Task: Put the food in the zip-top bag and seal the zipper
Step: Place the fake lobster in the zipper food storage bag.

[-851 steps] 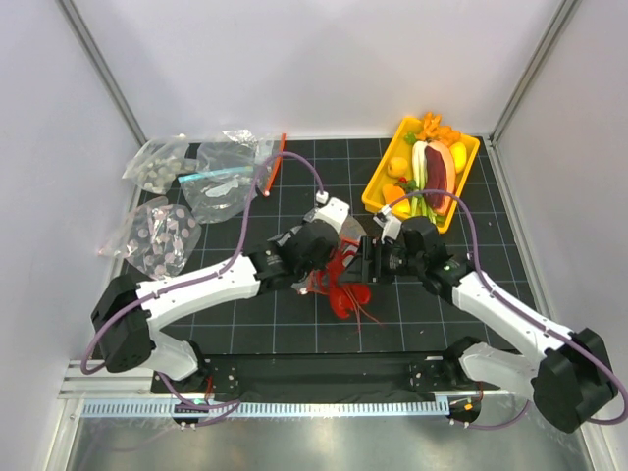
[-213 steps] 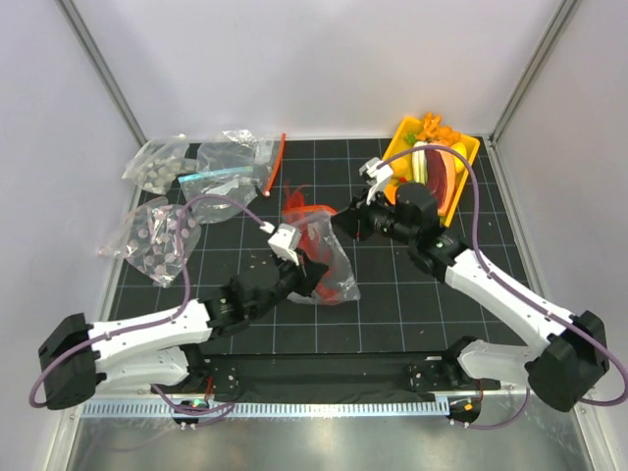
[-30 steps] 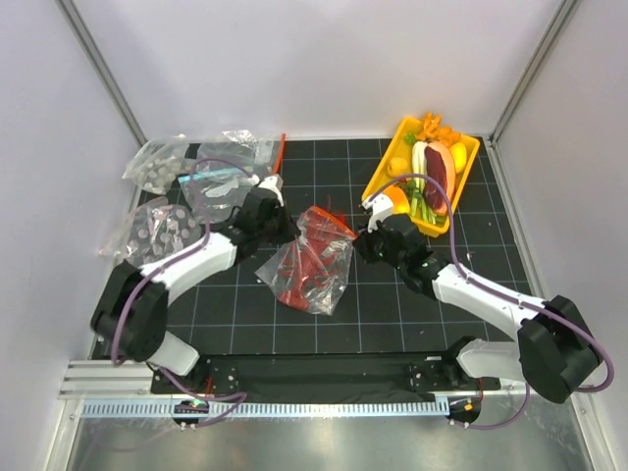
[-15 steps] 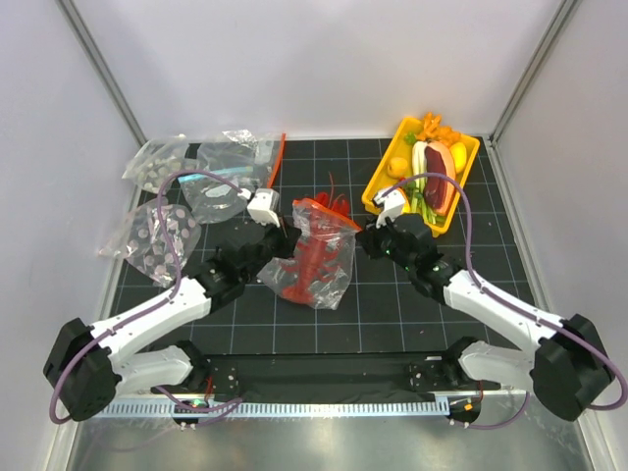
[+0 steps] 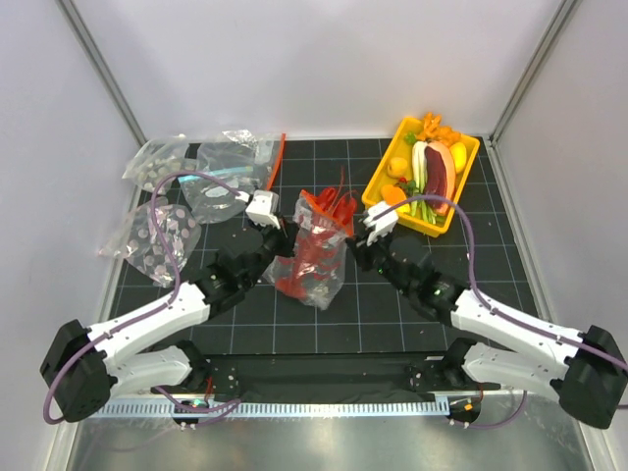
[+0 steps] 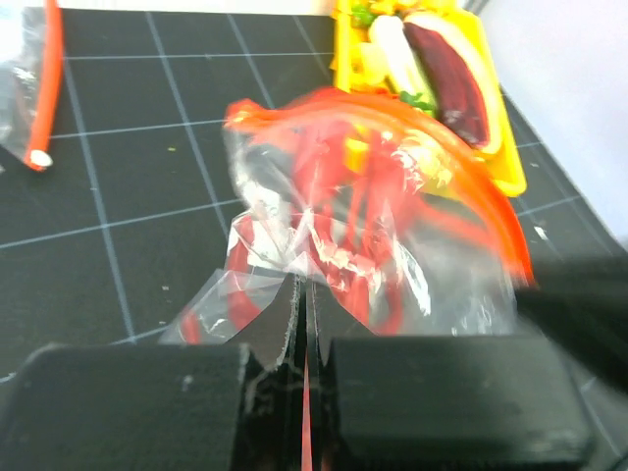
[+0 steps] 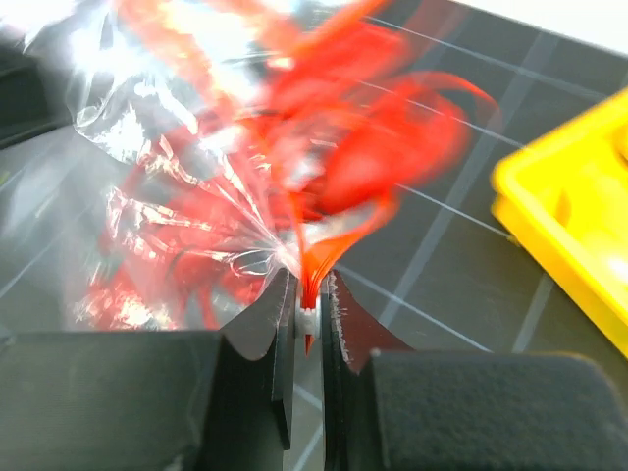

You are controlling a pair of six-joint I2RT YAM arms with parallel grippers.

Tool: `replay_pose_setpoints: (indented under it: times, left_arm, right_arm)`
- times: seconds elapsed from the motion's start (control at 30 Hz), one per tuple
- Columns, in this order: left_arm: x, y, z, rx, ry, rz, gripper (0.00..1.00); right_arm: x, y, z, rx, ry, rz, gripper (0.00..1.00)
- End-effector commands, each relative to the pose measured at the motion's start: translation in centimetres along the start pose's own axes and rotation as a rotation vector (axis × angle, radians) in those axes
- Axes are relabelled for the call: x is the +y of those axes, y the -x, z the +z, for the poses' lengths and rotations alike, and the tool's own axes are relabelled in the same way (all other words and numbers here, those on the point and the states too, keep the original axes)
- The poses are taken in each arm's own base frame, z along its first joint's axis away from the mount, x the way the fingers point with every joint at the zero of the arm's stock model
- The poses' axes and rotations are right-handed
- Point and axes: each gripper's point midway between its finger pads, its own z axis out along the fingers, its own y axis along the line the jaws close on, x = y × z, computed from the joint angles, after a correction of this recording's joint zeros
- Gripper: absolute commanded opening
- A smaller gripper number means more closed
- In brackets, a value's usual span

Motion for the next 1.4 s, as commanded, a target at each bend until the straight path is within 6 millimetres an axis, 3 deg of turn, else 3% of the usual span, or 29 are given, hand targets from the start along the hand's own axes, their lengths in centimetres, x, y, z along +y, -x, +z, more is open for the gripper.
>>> replay_pose_setpoints:
  times: [0.0, 0.17, 0.3, 0.37, 0.4, 0.47, 0.53, 0.63, 0.7, 0.73, 0.77, 0.8, 0.87, 1.0, 1.1, 1.13, 1.2, 1.23, 1.27, 1.3, 1.33, 1.37]
  left_arm:
    - [-0.2, 3.4, 0.1, -0.115, 0.02, -0.001, 0.0]
    - [0.5, 3.3, 0.9, -0.093, 0.078, 0.037, 0.0]
    - [2.0, 2.6, 1.7, -0.053, 0.162, 0.118, 0.0]
    - [2.0, 2.1, 2.3, -0.04, 0.168, 0.142, 0.0]
    - [2.1, 1.9, 2.5, -0.033, 0.171, 0.163, 0.0]
    - [2.6, 0.7, 3.4, 0.002, 0.193, 0.199, 0.0]
    - [2.8, 0.0, 4.3, 0.032, 0.209, 0.237, 0.02]
    - [3.0, -0.2, 4.7, 0.067, 0.242, 0.257, 0.14]
    - [3.1, -0.4, 4.8, 0.092, 0.253, 0.262, 0.32]
    - [3.1, -0.5, 4.7, 0.098, 0.256, 0.253, 0.39]
    - [3.2, -0.6, 4.6, 0.107, 0.26, 0.252, 0.53]
    - [3.2, -0.5, 4.6, 0.111, 0.264, 0.249, 0.59]
    - [3.2, -0.4, 4.4, 0.134, 0.277, 0.234, 0.67]
    - [2.4, -0.7, 3.6, 0.177, 0.241, 0.204, 0.71]
    - [1.3, -1.5, 3.1, 0.215, 0.187, 0.171, 0.72]
    - [0.6, -2.1, 2.8, 0.231, 0.172, 0.175, 0.73]
    - [-0.1, -2.4, 2.6, 0.229, 0.177, 0.198, 0.77]
    - [-0.9, -3.7, 2.5, 0.264, 0.167, 0.229, 0.77]
    - [-1.7, -3.3, 2.8, 0.26, 0.168, 0.24, 0.77]
    - [-2.7, -4.2, 2.7, 0.285, 0.151, 0.266, 0.77]
    - [-2.6, -5.9, 3.0, 0.343, 0.17, 0.311, 0.77]
    - [-3.4, -5.6, 3.6, 0.34, 0.175, 0.325, 0.77]
  right_arm:
    - [2.8, 3.5, -0.6, -0.141, 0.004, -0.124, 0.01]
    - [7.7, 2.3, -0.4, -0.12, 0.172, -0.198, 0.01]
    - [11.2, -0.9, 0.3, -0.03, 0.291, -0.286, 0.01]
    - [12.2, -3.0, 1.2, 0.048, 0.316, -0.293, 0.06]
    - [13.3, -4.4, 1.8, 0.093, 0.357, -0.296, 0.24]
    - [14.6, -5.2, 2.0, 0.116, 0.388, -0.285, 0.49]
    - [14.8, -6.1, 2.3, 0.138, 0.38, -0.298, 0.54]
    - [13.8, -4.4, 2.0, 0.105, 0.322, -0.278, 0.56]
    - [13.0, -3.9, 1.6, 0.082, 0.29, -0.256, 0.59]
    - [12.5, -3.1, 1.4, 0.055, 0.26, -0.238, 0.65]
    - [12.0, -2.3, 0.9, 0.029, 0.243, -0.218, 0.86]
    - [11.4, -1.8, 0.7, 0.016, 0.216, -0.189, 0.97]
    - [10.1, -0.8, 0.0, -0.01, 0.163, -0.175, 1.0]
    - [8.0, 0.2, -0.4, -0.015, 0.138, -0.091, 0.98]
    - [4.7, 0.4, 0.3, 0.011, 0.122, 0.062, 0.9]
    - [2.6, 0.6, 0.8, 0.007, 0.079, 0.113, 0.88]
    - [1.8, 0.1, 0.9, 0.024, 0.082, 0.198, 0.87]
    - [0.6, 0.0, 1.2, 0.02, 0.053, 0.222, 0.87]
    - [0.1, -0.2, 1.3, 0.022, 0.029, 0.258, 0.87]
    - [-0.5, -0.4, 1.3, 0.023, 0.006, 0.274, 0.87]
    - [-1.2, -0.4, 1.4, 0.019, -0.019, 0.287, 0.87]
    - [-2.1, -0.7, 1.4, 0.017, -0.05, 0.312, 0.87]
